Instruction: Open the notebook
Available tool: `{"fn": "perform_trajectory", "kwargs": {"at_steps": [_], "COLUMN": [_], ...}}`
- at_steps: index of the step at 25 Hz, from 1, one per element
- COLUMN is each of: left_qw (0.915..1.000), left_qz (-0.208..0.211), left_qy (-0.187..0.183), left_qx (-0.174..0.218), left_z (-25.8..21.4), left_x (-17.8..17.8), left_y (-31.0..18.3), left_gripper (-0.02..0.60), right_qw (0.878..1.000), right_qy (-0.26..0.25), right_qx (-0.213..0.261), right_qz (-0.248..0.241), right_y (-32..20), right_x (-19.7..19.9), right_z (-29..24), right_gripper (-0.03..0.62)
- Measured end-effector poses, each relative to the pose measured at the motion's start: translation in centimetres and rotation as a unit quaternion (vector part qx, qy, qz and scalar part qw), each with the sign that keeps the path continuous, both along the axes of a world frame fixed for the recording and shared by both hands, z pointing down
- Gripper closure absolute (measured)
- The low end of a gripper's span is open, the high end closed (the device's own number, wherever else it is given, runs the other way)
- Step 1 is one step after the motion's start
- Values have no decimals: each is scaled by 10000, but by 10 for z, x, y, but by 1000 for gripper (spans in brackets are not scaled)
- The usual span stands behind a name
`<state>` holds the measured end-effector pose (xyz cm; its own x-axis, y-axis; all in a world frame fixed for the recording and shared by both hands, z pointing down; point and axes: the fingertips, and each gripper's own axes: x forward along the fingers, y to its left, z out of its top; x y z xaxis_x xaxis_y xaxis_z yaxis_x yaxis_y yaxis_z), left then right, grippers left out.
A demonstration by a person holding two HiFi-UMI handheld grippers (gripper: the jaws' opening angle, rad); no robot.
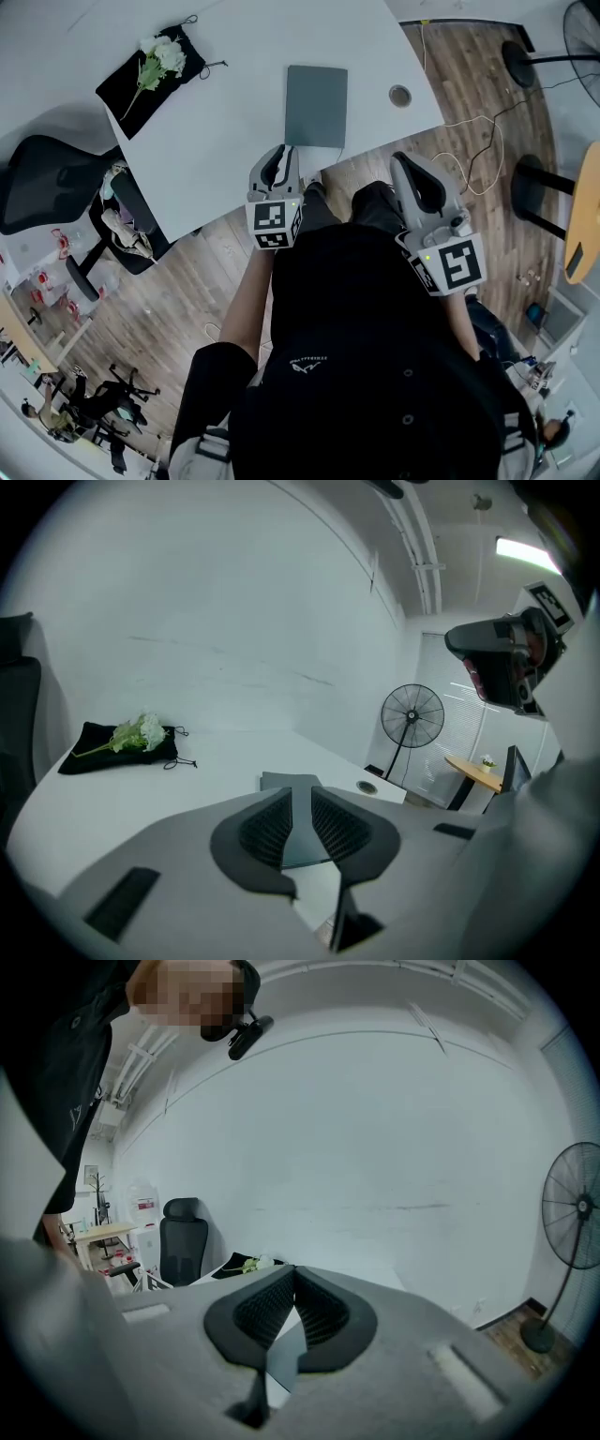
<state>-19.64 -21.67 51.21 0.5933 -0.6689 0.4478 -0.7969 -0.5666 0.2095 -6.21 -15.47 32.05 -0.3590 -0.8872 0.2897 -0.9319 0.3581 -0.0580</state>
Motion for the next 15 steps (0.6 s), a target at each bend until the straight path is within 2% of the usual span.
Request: {"fn": "perform_trajectory", "kwargs": {"at_steps": [10,15], "left_qw": [9958,9926], "left_qz": [-214,-269], "left_qy": [54,-22], "left_qx": [-893,-1186], "left_z": [62,86], "left_x": [3,0], "left_y": [-11,-13], "left_gripper": [510,500], "right_qw": [9995,9989], "right_qy": [148,165], "right_qx": [-234,-354], "right_qz": [155,271], "right_y": [1,-1], "right_x": [8,11], "right_z": [12,19], "right_gripper": [589,589]}}
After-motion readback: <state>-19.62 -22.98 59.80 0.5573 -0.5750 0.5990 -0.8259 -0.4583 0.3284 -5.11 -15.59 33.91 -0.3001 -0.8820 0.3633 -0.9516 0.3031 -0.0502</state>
